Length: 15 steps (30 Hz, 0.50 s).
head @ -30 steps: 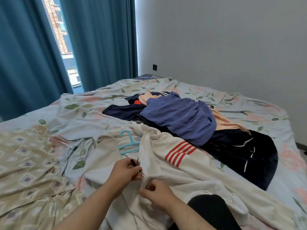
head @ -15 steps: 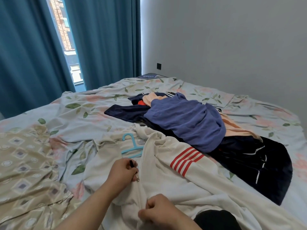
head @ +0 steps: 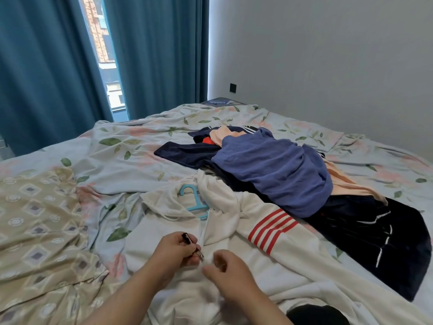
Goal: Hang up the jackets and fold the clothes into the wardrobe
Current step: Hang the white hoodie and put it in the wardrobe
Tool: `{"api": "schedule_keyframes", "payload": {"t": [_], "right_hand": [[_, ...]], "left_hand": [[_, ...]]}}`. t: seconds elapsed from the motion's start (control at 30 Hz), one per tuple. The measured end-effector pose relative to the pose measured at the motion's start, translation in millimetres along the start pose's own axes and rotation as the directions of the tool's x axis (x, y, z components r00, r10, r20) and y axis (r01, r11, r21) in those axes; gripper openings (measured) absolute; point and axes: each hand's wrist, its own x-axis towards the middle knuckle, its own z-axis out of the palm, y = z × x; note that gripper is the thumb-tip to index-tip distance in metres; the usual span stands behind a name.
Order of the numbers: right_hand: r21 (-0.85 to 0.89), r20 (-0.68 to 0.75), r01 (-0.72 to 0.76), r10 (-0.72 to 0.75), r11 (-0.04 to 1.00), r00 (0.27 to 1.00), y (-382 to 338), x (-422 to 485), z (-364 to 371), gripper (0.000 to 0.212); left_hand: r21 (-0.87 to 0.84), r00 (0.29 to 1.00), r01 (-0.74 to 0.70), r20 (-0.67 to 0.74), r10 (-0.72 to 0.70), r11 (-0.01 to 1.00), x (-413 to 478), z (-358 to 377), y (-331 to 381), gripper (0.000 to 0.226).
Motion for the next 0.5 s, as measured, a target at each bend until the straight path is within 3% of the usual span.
{"api": "schedule_keyframes", "payload": {"t": [0.07, 0.2, 0.37, 0.43, 0.5], "right_hand": [[0.067, 0.1, 0.003, -0.01, 0.998, 0.995, -2, 2, 18, 0.033], [0.183, 0.119, -0.05, 0.029, 0.982, 0.993, 4, 5, 21, 0.017], [-0.037, 0.362, -0.02, 0.032, 0.999, 0.932, 11, -2, 4, 0.039], [-0.052, 0.492, -0.02, 0.044, 0.998, 0.87, 14, -2, -4, 0.031], [-0.083, 0.596, -0.056, 0.094, 0.995, 0.797, 26, 10, -3, 0.041]], "left_hand": [[-0.043, 0.999, 0.022, 0.037, -0.02, 0.999, -2, -1, -1, 0.011], [0.023, 0.999, -0.012, 0.037, 0.011, 1.0, -1, -2, 0, 0.012], [0.201, 0.985, -0.127, -0.093, 0.148, 0.971, 24, 5, 8, 0.015], [0.223, 0.962, -0.159, -0.184, 0.202, 0.962, 42, 5, 13, 0.017], [0.312, 0.929, -0.187, -0.251, 0.271, 0.932, 60, 3, 13, 0.02]]}}
